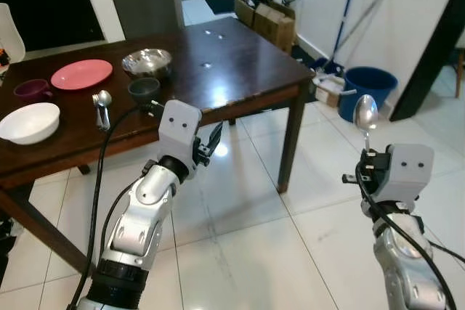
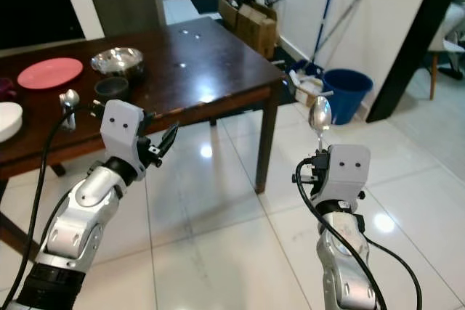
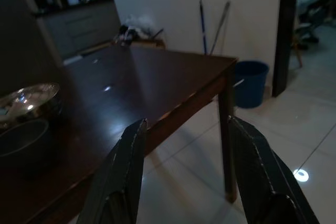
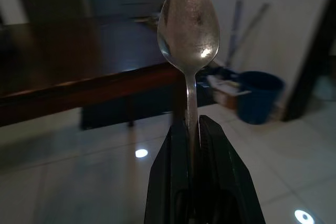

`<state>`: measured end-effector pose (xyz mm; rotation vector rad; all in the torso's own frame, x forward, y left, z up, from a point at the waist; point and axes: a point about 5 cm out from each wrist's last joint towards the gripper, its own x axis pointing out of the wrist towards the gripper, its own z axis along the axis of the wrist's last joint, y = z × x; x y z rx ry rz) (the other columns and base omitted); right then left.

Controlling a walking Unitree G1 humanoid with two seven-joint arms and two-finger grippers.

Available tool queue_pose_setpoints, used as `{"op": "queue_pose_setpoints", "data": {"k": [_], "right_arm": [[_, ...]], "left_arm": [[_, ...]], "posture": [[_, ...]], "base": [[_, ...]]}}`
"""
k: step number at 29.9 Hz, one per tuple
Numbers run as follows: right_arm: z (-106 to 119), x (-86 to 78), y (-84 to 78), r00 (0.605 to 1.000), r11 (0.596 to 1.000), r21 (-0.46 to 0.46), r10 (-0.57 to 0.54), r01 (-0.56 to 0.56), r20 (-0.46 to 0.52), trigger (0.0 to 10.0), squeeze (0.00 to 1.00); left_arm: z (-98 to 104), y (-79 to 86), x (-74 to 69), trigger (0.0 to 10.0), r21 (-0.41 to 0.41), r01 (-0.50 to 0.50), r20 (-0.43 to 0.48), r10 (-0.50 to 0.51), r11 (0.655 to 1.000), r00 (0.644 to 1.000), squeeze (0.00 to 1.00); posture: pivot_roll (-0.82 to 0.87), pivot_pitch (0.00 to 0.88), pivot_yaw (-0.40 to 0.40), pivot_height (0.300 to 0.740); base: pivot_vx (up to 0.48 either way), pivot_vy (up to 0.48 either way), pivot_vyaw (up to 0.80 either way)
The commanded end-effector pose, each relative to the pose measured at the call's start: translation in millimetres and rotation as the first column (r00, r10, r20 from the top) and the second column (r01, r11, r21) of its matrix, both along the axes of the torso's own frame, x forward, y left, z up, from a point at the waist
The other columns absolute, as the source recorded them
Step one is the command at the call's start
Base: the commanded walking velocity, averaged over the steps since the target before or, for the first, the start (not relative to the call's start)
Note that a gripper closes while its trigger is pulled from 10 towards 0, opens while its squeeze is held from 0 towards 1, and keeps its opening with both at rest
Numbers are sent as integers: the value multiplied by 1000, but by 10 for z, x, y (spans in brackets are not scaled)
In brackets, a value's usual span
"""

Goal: Setting the table

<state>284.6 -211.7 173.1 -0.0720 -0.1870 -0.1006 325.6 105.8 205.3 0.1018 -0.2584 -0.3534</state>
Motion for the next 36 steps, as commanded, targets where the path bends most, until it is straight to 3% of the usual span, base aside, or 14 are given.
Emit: {"op": "queue_pose_setpoints", "data": {"k": [1,13,27,31,36], "right_arm": [[2,1,30,1000,1000,6,28,-28,-4,10000,0],[-9,-5,206,990,989,42,143,-143,-11,10000,0],[31,13,225,983,981,63,182,-182,-1,10000,0],[33,25,286,975,973,66,222,-221,-8,10000,0],[-8,41,474,939,939,74,340,-337,-46,10000,0]], "left_arm": [[-31,11,-1,10000,-2,-2,-15,2,1000,1000,0],[-25,39,-7,10000,-5,-23,-20,22,1000,1000,0],[-17,64,-10,10000,-8,-35,-24,35,999,999,0],[-14,84,-13,10000,-8,-44,-24,44,999,999,0],[-5,124,-32,10000,-7,-61,-21,61,998,998,0]], "posture": [[-122,0,141,740],[-107,0,142,740],[-100,0,140,740],[-97,0,138,740],[-82,0,129,740]], "base": [[465,0,0],[466,0,0],[466,0,0],[469,0,0],[469,0,0]]}}
